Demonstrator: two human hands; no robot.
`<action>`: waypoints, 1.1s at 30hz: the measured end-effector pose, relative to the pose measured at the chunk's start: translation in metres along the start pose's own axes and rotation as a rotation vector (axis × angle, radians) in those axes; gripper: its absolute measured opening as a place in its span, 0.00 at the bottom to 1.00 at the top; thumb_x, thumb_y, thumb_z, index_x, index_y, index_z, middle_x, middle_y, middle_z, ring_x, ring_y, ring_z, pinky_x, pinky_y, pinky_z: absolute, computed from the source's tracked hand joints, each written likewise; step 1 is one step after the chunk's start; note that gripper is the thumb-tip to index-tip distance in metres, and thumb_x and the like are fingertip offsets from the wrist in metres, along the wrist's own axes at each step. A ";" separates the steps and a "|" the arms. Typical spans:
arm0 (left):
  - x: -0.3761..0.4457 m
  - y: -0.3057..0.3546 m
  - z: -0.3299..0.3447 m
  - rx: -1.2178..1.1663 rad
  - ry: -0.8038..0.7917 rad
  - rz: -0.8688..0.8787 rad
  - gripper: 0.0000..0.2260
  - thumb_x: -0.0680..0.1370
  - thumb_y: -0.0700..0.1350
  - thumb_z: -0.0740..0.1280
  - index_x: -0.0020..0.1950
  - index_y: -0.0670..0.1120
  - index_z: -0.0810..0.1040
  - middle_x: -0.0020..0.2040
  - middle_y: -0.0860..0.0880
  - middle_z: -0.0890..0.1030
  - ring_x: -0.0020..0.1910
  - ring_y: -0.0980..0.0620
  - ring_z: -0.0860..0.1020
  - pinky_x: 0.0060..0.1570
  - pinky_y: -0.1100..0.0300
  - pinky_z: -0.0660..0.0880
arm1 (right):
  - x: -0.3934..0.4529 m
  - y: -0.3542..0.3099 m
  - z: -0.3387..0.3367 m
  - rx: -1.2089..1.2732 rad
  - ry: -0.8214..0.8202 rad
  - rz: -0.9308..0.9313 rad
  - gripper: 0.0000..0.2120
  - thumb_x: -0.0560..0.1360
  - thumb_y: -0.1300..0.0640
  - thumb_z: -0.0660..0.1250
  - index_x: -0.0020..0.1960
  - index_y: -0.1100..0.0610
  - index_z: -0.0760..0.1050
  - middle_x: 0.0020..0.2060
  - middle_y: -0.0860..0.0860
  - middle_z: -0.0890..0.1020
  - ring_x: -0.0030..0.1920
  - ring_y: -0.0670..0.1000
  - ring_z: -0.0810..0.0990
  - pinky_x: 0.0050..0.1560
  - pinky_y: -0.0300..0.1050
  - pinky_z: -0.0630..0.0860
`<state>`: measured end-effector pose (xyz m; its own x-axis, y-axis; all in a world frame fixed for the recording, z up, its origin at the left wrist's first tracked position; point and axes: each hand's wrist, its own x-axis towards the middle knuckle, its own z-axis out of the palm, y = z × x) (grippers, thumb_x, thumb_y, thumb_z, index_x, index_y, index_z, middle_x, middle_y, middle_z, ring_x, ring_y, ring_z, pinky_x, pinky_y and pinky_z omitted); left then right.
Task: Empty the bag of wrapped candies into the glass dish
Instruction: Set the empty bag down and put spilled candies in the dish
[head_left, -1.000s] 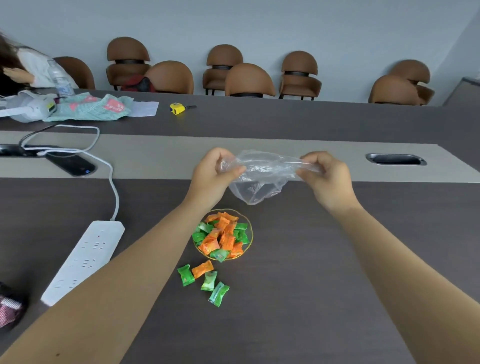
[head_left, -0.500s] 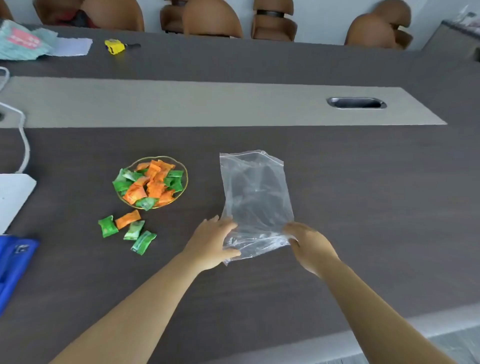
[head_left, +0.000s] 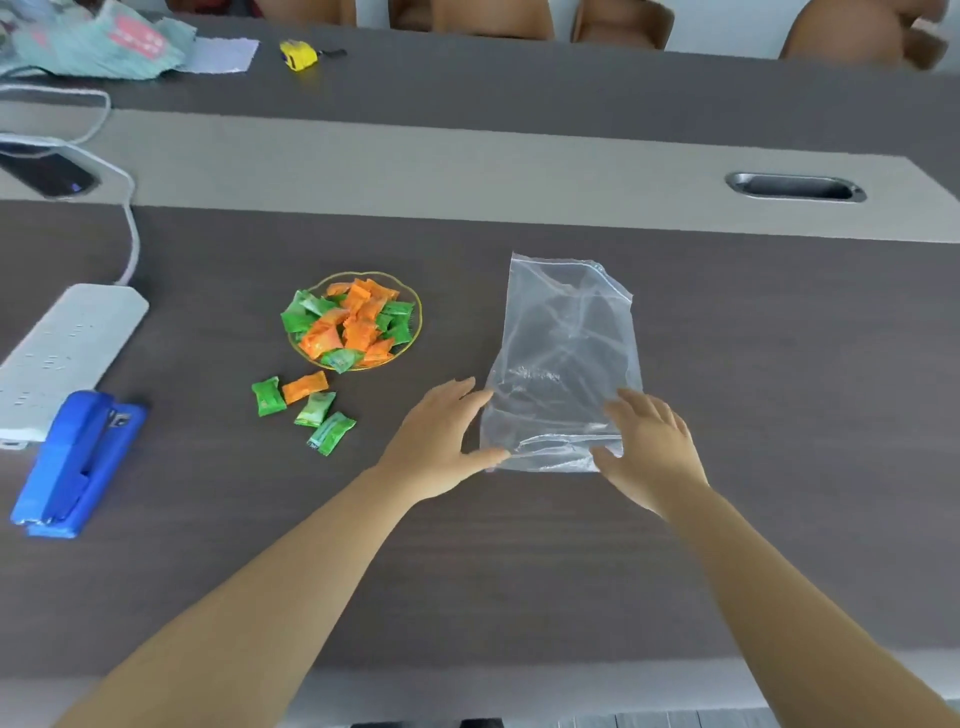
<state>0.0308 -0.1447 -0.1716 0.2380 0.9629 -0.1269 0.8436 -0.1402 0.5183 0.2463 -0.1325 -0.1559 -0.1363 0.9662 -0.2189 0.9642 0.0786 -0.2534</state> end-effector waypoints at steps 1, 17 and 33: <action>-0.008 -0.010 -0.009 0.003 0.042 -0.017 0.29 0.73 0.53 0.64 0.71 0.47 0.60 0.75 0.46 0.59 0.75 0.49 0.55 0.71 0.56 0.54 | 0.002 -0.012 -0.001 0.007 0.028 -0.029 0.25 0.74 0.54 0.59 0.70 0.53 0.60 0.73 0.52 0.61 0.72 0.54 0.57 0.72 0.47 0.51; -0.046 -0.184 -0.082 0.236 0.013 -0.181 0.27 0.77 0.49 0.60 0.73 0.51 0.54 0.76 0.49 0.58 0.74 0.48 0.58 0.70 0.53 0.59 | 0.043 -0.224 0.082 -0.035 -0.163 -0.532 0.27 0.76 0.49 0.57 0.72 0.48 0.52 0.75 0.47 0.56 0.73 0.53 0.56 0.70 0.50 0.58; -0.021 -0.184 -0.054 0.120 0.208 0.001 0.16 0.76 0.44 0.62 0.63 0.43 0.73 0.55 0.41 0.76 0.52 0.43 0.75 0.48 0.56 0.70 | 0.046 -0.195 0.106 0.318 0.143 -0.356 0.06 0.69 0.66 0.66 0.46 0.65 0.77 0.47 0.60 0.83 0.46 0.62 0.78 0.46 0.43 0.70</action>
<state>-0.1555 -0.1267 -0.2182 0.1454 0.9877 0.0574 0.8977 -0.1561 0.4121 0.0282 -0.1292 -0.2165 -0.3907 0.9186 0.0592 0.7433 0.3528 -0.5684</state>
